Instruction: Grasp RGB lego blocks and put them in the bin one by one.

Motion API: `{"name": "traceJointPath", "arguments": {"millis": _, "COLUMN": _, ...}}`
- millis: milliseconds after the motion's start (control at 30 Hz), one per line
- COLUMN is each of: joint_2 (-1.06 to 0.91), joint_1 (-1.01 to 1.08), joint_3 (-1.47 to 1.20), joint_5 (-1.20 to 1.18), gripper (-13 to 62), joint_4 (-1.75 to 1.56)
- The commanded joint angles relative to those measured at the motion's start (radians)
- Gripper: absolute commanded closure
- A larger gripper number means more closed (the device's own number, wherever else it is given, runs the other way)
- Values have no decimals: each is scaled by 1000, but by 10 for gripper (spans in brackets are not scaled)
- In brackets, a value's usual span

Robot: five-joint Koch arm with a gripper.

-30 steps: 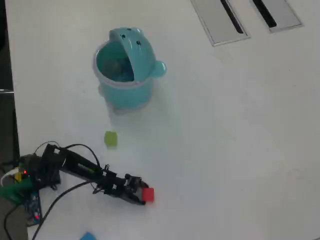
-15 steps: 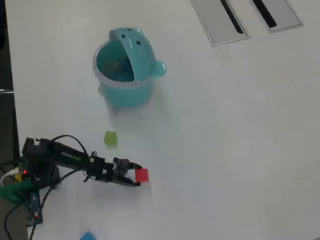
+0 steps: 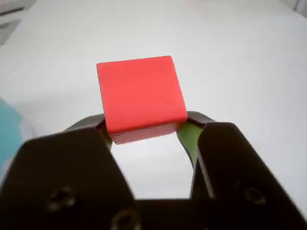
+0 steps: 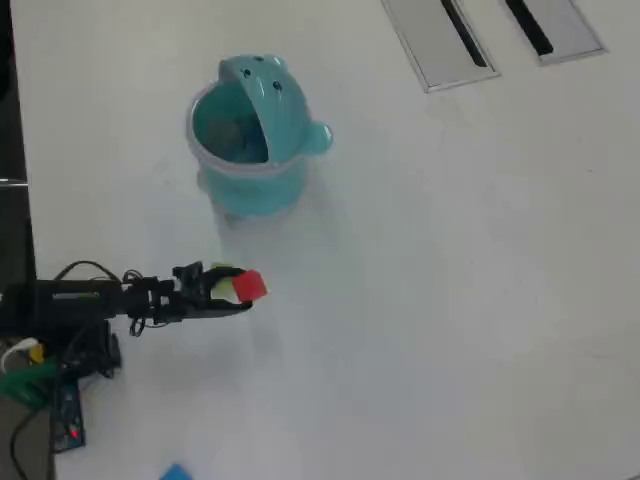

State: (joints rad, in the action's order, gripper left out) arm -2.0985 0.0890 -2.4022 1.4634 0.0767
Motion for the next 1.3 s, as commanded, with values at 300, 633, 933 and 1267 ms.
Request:
{"name": "traceJointPath", "arguments": {"millis": 300, "joint_2": -264, "joint_1": -201, "joint_3": 20, "joint_5": -12, "gripper": 368, "joint_4": 75}}
{"name": "traceJointPath", "arguments": {"millis": 633, "joint_2": -268, "joint_1": -285, "joint_3": 133, "joint_5": -26, "gripper": 370, "joint_4": 66}}
{"name": "traceJointPath", "arguments": {"millis": 933, "joint_2": -259, "joint_1": -393, "joint_3": 267, "joint_5": -12, "gripper": 423, "joint_4": 58}}
{"name": "traceJointPath", "arguments": {"millis": 1267, "joint_2": -40, "joint_1": -474, "joint_3": 453, "joint_5": 67, "gripper": 424, "joint_4": -64}}
